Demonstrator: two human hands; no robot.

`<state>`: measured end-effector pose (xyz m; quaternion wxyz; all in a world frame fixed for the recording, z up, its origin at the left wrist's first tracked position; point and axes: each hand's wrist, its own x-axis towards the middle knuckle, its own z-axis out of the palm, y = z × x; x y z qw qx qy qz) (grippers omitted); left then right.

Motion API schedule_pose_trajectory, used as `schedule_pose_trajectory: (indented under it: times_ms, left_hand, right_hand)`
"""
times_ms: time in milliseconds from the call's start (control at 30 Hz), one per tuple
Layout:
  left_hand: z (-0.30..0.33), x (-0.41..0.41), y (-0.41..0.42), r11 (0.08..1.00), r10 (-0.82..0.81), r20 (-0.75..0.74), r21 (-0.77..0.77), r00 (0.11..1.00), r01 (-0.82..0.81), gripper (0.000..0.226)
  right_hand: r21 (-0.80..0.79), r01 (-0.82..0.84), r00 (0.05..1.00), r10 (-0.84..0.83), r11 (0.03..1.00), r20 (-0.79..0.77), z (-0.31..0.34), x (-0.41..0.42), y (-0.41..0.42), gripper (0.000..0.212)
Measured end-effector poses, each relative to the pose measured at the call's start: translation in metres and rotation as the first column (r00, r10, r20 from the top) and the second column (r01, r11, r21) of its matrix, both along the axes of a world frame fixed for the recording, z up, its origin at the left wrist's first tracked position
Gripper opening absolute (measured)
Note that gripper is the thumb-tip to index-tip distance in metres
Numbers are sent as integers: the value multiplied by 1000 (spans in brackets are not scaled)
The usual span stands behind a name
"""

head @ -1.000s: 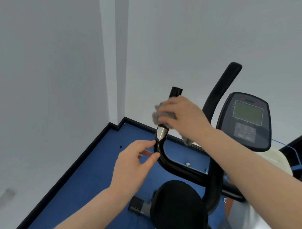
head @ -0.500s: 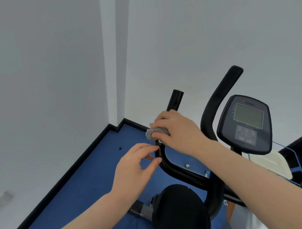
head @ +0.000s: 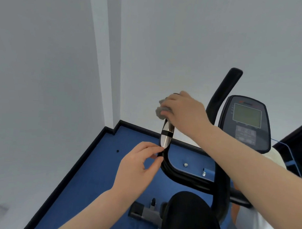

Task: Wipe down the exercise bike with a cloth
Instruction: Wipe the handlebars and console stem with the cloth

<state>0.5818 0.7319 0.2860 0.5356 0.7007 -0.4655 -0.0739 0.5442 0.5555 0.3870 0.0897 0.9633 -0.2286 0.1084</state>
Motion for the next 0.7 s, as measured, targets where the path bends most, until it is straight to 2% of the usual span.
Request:
schedule_pose_trajectory:
  times_ms: [67, 133, 200, 267, 333, 367, 467, 533, 600, 700]
  left_hand:
    - [-1, 4, -3, 1000, -22, -14, -15, 1000, 22, 22]
    - [0, 10, -7, 999, -44, -35, -18, 998, 44, 24]
    - [2, 15, -13, 998, -68, -57, -18, 996, 67, 27]
    - [7, 20, -21, 996, -91, -85, -24, 992, 89, 29]
    - [12, 25, -32, 994, -112, -114, -30, 987, 109, 30]
    - [15, 28, -37, 993, -119, -122, -27, 985, 116, 32]
    - [22, 38, -53, 986, -162, -86, 13, 983, 164, 40]
    - [25, 44, -58, 979, -193, -58, 52, 979, 196, 43]
    - [26, 46, -60, 977, -203, -41, 58, 978, 205, 42]
    - [24, 46, -60, 978, -202, -41, 52, 979, 204, 41]
  right_hand:
    - [192, -50, 991, 26, 980, 129, -11, -13, 4, 25]
    - [356, -127, 982, 67, 926, 177, -20, -23, 13, 26]
    - [309, -144, 975, 81, 940, 207, -21, -27, 12, 23]
    - [200, -113, 934, 35, 973, 356, -12, -24, 4, 20]
    - [242, -54, 846, -85, 969, 527, 0, -17, -3, 21]
    - [302, -43, 817, -140, 952, 559, 3, -14, -6, 23]
    - [392, -31, 851, -181, 920, 493, -6, -15, -5, 32]
    - [361, -27, 859, -163, 932, 486, -14, -23, 0, 34]
    - [328, 1, 831, -183, 945, 525, -9, -20, -5, 29]
    - [428, -3, 767, -272, 904, 581, 3, -5, -13, 25]
